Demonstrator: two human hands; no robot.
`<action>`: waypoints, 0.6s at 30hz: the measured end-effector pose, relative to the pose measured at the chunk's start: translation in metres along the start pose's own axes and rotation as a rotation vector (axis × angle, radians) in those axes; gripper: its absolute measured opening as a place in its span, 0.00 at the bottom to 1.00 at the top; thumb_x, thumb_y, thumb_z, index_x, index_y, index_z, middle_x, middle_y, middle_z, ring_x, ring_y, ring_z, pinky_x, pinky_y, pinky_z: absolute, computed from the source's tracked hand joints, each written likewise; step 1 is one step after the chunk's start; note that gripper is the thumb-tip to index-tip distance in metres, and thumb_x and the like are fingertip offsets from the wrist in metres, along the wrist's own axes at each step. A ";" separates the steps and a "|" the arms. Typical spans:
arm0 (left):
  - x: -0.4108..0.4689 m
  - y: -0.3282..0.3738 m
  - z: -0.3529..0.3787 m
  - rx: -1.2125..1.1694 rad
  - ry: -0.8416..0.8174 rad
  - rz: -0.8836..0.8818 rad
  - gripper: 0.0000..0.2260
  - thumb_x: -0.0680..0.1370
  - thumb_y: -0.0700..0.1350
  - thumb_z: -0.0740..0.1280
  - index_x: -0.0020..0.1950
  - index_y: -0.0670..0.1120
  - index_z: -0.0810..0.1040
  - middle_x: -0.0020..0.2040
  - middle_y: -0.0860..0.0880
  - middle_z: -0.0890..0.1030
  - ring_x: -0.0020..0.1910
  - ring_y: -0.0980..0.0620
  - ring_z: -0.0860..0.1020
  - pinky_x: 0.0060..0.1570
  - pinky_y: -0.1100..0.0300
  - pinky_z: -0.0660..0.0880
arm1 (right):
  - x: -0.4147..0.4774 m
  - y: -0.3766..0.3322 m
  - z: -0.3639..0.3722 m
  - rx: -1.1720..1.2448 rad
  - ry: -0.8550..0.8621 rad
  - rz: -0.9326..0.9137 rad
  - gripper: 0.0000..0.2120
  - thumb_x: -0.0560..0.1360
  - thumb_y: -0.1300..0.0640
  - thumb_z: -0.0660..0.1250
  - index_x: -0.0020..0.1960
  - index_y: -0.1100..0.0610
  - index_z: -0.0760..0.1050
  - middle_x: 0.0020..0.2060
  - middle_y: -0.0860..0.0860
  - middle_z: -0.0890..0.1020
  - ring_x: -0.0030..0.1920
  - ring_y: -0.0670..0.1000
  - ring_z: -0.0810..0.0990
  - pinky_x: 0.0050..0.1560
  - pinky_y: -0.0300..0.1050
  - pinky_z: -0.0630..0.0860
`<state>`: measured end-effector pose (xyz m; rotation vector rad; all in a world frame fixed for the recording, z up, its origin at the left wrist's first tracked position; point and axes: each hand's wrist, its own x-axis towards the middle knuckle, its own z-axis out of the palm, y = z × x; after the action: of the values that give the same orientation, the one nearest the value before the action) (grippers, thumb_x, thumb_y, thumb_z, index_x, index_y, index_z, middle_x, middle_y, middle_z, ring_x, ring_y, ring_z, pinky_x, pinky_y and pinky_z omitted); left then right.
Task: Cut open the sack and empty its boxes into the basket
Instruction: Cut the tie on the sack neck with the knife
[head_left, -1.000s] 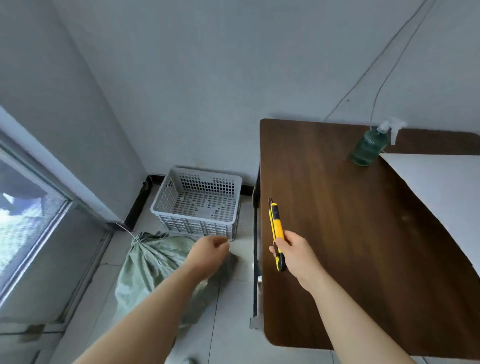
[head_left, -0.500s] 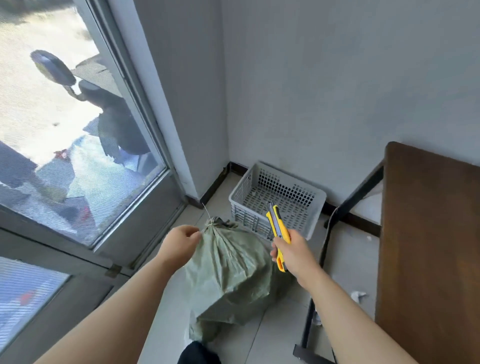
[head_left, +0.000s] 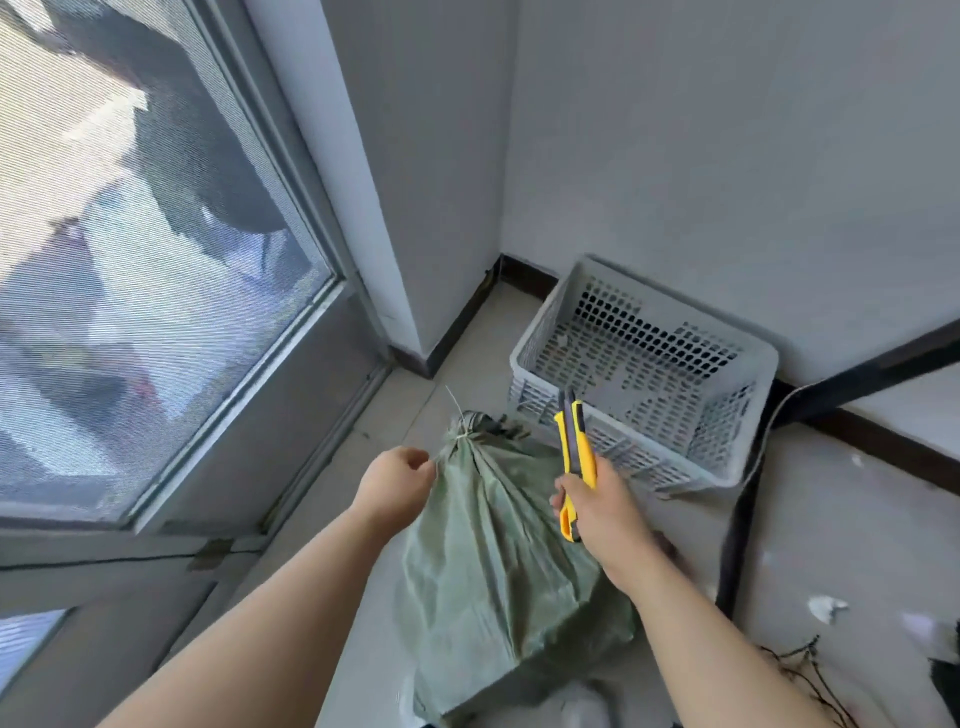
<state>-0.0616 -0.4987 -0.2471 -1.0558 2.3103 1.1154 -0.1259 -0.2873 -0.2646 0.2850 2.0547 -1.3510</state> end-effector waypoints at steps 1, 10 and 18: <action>0.016 -0.008 0.012 -0.012 -0.008 -0.023 0.08 0.78 0.42 0.61 0.39 0.50 0.68 0.43 0.48 0.71 0.41 0.50 0.68 0.42 0.59 0.65 | 0.014 0.008 0.003 0.012 0.011 -0.002 0.03 0.79 0.59 0.60 0.50 0.55 0.72 0.36 0.53 0.80 0.36 0.51 0.79 0.38 0.47 0.74; 0.151 -0.060 0.114 -0.132 -0.004 -0.306 0.28 0.81 0.53 0.59 0.75 0.37 0.59 0.72 0.38 0.69 0.68 0.39 0.70 0.61 0.56 0.68 | 0.128 0.068 0.014 0.048 0.050 0.019 0.13 0.78 0.52 0.64 0.41 0.61 0.75 0.28 0.52 0.76 0.25 0.49 0.72 0.25 0.43 0.71; 0.209 -0.083 0.172 -0.271 -0.089 -0.433 0.34 0.71 0.63 0.70 0.62 0.35 0.72 0.55 0.42 0.78 0.49 0.43 0.77 0.45 0.56 0.70 | 0.180 0.108 0.022 0.010 0.026 0.027 0.16 0.77 0.47 0.66 0.38 0.59 0.76 0.29 0.55 0.77 0.25 0.51 0.73 0.24 0.43 0.71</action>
<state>-0.1348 -0.4953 -0.5205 -1.4835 1.7741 1.2788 -0.1996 -0.2892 -0.4625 0.3343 2.0588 -1.3478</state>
